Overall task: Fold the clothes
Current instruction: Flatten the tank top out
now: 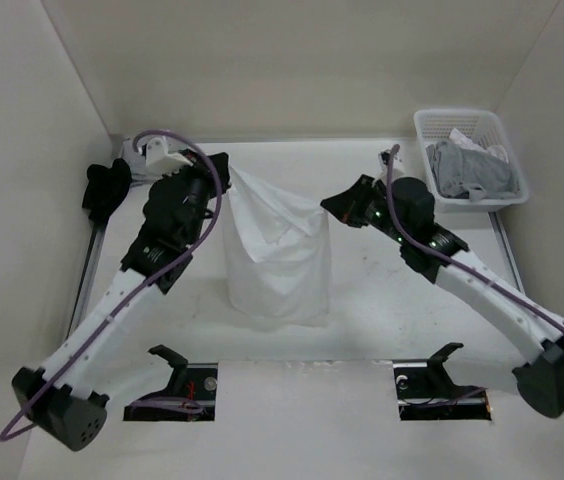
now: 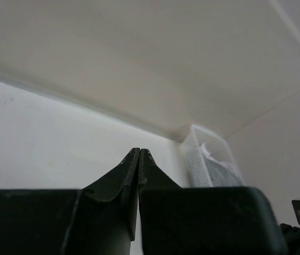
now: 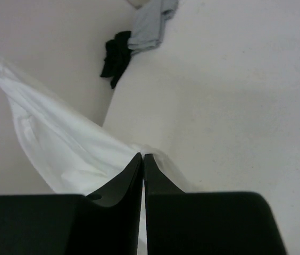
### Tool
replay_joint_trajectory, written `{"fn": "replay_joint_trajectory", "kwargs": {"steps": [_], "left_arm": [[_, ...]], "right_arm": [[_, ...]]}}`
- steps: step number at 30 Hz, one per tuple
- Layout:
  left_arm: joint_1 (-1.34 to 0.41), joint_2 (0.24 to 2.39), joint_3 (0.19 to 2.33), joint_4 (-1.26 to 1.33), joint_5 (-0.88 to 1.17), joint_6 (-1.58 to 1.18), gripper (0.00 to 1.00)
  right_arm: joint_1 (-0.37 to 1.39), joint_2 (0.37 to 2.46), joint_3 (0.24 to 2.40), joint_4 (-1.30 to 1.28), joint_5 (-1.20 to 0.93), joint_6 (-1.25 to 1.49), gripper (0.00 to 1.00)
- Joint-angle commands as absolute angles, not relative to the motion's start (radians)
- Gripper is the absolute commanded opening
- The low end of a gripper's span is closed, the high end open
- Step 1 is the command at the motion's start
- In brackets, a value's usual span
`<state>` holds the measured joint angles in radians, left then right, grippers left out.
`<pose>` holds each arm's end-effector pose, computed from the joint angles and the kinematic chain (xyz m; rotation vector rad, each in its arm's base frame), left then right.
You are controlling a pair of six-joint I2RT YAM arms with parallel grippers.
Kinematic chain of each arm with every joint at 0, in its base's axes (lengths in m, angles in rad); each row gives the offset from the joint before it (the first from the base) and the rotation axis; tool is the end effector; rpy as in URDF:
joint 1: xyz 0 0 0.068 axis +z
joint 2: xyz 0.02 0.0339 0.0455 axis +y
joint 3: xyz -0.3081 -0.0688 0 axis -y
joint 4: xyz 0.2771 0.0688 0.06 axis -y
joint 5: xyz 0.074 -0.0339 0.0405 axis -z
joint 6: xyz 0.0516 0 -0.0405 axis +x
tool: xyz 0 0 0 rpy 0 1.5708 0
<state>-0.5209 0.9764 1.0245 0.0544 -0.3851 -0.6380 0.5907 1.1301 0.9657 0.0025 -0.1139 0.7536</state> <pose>0.2200 -0.1039 0.4545 -0.4048 1.4551 -0.6549 0.2421 0.1694 0.3858 0.0614 1.8580 1.0655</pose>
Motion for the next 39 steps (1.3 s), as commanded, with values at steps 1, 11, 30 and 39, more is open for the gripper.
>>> {"fn": "replay_joint_trajectory", "kwargs": {"steps": [1,11,30,39], "left_arm": [[-0.463,1.103,1.153,0.046,-0.374,-0.598,0.0],[-0.513,1.096,1.433,-0.051,-0.383,-0.459,0.01],[-0.883,0.973,0.641,-0.075,-0.463,-0.686,0.3],[-0.659,1.147,0.583,0.116,-0.443,-0.68,0.3]], "right_arm": [[0.539,1.258,1.124,0.12,-0.227,0.782,0.06],[0.557,1.224,1.283,0.107,-0.258,0.824,0.06],[0.386,1.226,0.506,0.239,-0.026,0.835,0.36],[0.424,1.074,0.457,0.167,0.067,0.807,0.19]]}}
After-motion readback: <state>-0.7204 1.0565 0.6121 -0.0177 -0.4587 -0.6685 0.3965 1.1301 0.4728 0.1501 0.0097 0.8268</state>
